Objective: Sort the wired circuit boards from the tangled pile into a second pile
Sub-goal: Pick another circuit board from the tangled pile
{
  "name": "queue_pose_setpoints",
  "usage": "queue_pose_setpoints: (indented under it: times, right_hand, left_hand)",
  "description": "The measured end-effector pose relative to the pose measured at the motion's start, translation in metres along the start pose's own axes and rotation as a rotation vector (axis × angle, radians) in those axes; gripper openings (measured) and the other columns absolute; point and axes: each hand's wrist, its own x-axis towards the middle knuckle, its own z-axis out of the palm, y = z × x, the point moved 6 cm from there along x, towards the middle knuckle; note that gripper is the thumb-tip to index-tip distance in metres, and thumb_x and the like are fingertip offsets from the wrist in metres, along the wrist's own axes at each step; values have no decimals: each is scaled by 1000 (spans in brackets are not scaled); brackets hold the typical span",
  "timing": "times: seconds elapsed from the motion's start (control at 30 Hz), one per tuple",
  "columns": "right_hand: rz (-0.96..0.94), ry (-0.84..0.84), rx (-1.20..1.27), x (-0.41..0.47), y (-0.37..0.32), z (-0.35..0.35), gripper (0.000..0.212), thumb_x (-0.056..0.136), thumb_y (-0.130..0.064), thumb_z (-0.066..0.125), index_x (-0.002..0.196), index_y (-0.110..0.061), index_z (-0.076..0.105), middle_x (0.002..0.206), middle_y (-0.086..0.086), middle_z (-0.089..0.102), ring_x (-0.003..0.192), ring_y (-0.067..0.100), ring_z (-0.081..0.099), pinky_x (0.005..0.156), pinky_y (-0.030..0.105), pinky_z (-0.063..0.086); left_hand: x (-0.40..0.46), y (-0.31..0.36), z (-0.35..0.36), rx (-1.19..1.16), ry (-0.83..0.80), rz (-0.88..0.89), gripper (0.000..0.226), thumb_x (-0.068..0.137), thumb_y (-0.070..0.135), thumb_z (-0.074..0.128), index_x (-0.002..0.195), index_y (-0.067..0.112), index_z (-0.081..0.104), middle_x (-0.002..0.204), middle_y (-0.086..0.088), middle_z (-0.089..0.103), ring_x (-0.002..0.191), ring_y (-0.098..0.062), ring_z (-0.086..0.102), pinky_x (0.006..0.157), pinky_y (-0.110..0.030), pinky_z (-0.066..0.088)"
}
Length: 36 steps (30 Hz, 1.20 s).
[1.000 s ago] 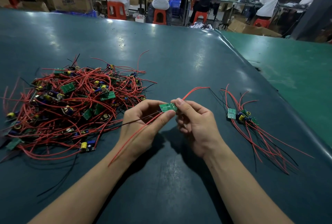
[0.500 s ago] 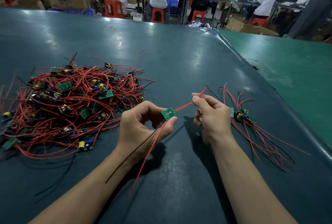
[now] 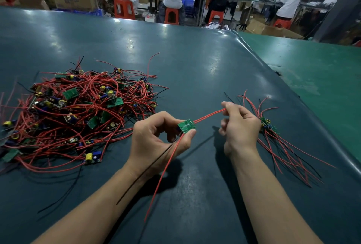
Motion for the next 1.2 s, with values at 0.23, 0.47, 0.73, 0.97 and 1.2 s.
queue_pose_setpoints:
  times: [0.23, 0.47, 0.73, 0.97, 1.2]
  right_hand:
    - [241, -291, 47, -20, 10, 23, 16, 92, -5, 60, 78, -11, 65, 65, 1, 52, 37, 4, 36, 34, 13, 23]
    - [55, -986, -78, -79, 5, 62, 38, 82, -15, 75, 109, -40, 69, 82, -6, 64, 51, 7, 54, 41, 15, 39]
    - [-623, -679, -245, -83, -22, 53, 5, 85, -28, 73, 89, -30, 74, 73, -16, 69, 61, 1, 62, 60, 16, 46]
    - [85, 2, 382, -36, -8, 8, 36, 85, -49, 65, 79, -16, 51, 54, -2, 48, 34, 8, 38, 34, 15, 25]
    - [245, -71, 386, -35, 7, 18, 38, 95, -48, 57, 78, -14, 55, 51, -3, 49, 36, 10, 38, 35, 17, 24]
  left_hand:
    - [7, -7, -15, -135, 173, -158, 22, 80, 34, 73, 74, 15, 63, 61, 4, 63, 52, -8, 53, 54, -19, 44]
    - [8, -30, -5, -373, 68, -493, 40, 84, 36, 64, 49, 17, 57, 43, -1, 41, 35, -12, 32, 41, -25, 22]
    - [7, -28, -3, -380, 33, -557, 70, 76, 64, 69, 38, 13, 40, 36, -5, 32, 30, -14, 28, 39, -18, 20]
    - [9, -13, -19, 336, 73, -127, 58, 90, 44, 58, 48, 6, 49, 43, -2, 45, 42, -23, 44, 47, -31, 40]
    - [13, -11, -33, 1039, 139, -45, 22, 83, 35, 65, 96, 17, 67, 97, -3, 62, 99, -31, 51, 81, -43, 38]
